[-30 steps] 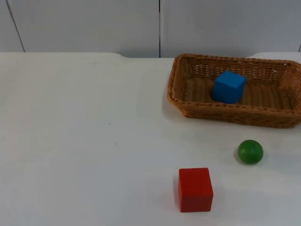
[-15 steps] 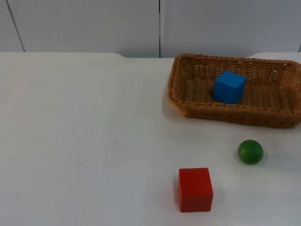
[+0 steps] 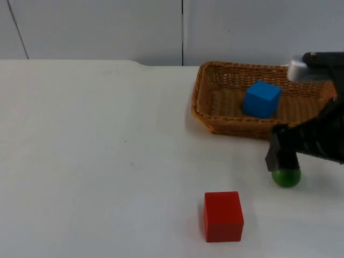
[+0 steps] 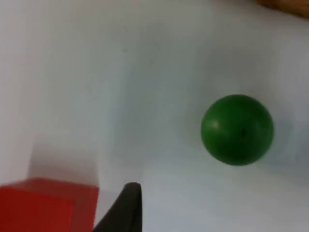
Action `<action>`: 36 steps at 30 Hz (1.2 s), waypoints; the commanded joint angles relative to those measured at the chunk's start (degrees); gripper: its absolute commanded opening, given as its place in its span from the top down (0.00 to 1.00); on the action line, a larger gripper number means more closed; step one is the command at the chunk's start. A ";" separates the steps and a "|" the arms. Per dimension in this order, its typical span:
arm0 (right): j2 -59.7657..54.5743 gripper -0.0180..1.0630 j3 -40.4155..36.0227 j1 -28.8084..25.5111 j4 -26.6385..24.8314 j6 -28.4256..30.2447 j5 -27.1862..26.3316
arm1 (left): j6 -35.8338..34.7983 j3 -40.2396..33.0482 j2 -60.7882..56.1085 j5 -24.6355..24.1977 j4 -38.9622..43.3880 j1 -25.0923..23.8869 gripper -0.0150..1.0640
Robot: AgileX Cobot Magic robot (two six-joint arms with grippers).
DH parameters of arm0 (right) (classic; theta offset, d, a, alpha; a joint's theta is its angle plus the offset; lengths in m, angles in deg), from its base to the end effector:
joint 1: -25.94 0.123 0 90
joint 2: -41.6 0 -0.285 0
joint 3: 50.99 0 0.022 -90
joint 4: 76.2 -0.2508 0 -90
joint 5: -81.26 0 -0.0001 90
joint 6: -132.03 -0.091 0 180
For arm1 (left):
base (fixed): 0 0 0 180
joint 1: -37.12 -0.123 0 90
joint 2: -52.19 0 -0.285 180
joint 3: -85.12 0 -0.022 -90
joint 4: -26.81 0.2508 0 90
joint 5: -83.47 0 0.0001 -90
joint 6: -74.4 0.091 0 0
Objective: Place all geometric objects except the red cube into the basket.
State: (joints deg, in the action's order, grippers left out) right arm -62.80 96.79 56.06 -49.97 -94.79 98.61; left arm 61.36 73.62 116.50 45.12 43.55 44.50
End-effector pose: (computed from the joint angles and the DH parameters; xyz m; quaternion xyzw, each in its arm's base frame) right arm 0.2664 0.1406 0.1520 -0.0559 0.9673 0.0466 0.2431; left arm 0.1971 -0.0091 0.4276 0.0057 0.8318 0.0404 0.5536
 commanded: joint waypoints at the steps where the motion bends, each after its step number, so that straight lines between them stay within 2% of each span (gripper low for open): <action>1: -1.84 0.01 -0.10 0.25 3.77 -6.01 -2.75 | -0.46 -0.36 -0.37 0.40 0.37 -0.13 0.02; 2: -2.96 0.01 -0.10 0.25 7.24 -10.86 -3.24 | -0.46 -0.36 -0.37 0.64 0.37 -0.13 0.02; 3: -5.12 0.01 0.17 0.25 15.72 -18.48 -2.97 | -0.46 -0.36 -0.37 0.96 0.37 -0.13 0.02; 4: -6.43 0.01 0.59 0.25 20.62 -24.34 -2.45 | -0.46 -0.36 -0.37 1.01 0.37 -0.13 0.02; 5: -6.43 0.01 0.59 0.25 20.62 -24.34 -2.45 | -0.46 -0.36 -0.37 1.01 0.37 -0.13 0.02; 7: -8.25 0.01 0.83 0.36 29.10 -31.88 -2.40 | -0.46 -0.36 -0.25 0.99 0.37 -0.13 0.02; 8: -8.95 0.01 1.04 0.36 31.16 -35.30 -2.41 | -0.46 -0.36 0.00 0.99 0.37 -0.13 0.02; 10: -9.80 0.01 1.52 0.36 33.91 -37.01 -2.63 | -0.46 -0.36 0.52 0.99 0.37 -0.13 0.02; 16: -11.30 0.03 3.20 0.36 34.89 -37.70 -3.83 | -0.46 -0.36 1.40 1.16 0.37 -0.13 0.02; 18: -12.23 0.10 3.96 0.36 34.77 -37.70 -3.83 | -0.46 -0.36 1.63 1.37 0.37 -0.13 0.02; 19: -12.65 0.20 4.07 0.36 34.50 -37.70 -3.71 | -0.46 -0.36 1.56 1.61 0.37 -0.13 0.02; 20: -12.88 0.26 4.07 0.36 33.62 -37.70 -3.71 | -0.46 -0.36 1.66 1.84 0.48 -0.13 0.02; 21: -12.88 0.26 4.07 0.36 33.62 -37.70 -3.71 | -0.46 -0.36 1.66 1.84 0.48 -0.13 0.02; 25: -13.54 0.53 4.07 0.36 33.36 -37.59 -1.40 | -0.46 -0.36 1.70 2.69 0.90 -0.13 0.02; 26: -13.54 0.53 4.07 0.36 33.36 -37.59 -1.40 | -0.46 -0.36 1.70 2.69 0.90 -0.13 0.02; 28: -13.54 0.85 4.07 0.36 33.62 -37.58 0.26 | -0.46 -0.36 1.70 3.35 0.90 -0.13 0.02; 29: -13.54 0.98 4.07 0.36 33.62 -38.23 1.33 | -0.46 -0.36 1.70 3.60 0.90 -0.13 0.02; 36: -9.42 0.98 4.07 0.45 33.88 -36.47 2.47 | -0.46 -0.36 1.70 4.05 1.78 -0.13 0.02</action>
State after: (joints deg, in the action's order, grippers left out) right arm -74.38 100.63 56.06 -16.42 -132.07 100.46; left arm 61.36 73.62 118.08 48.31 44.57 44.50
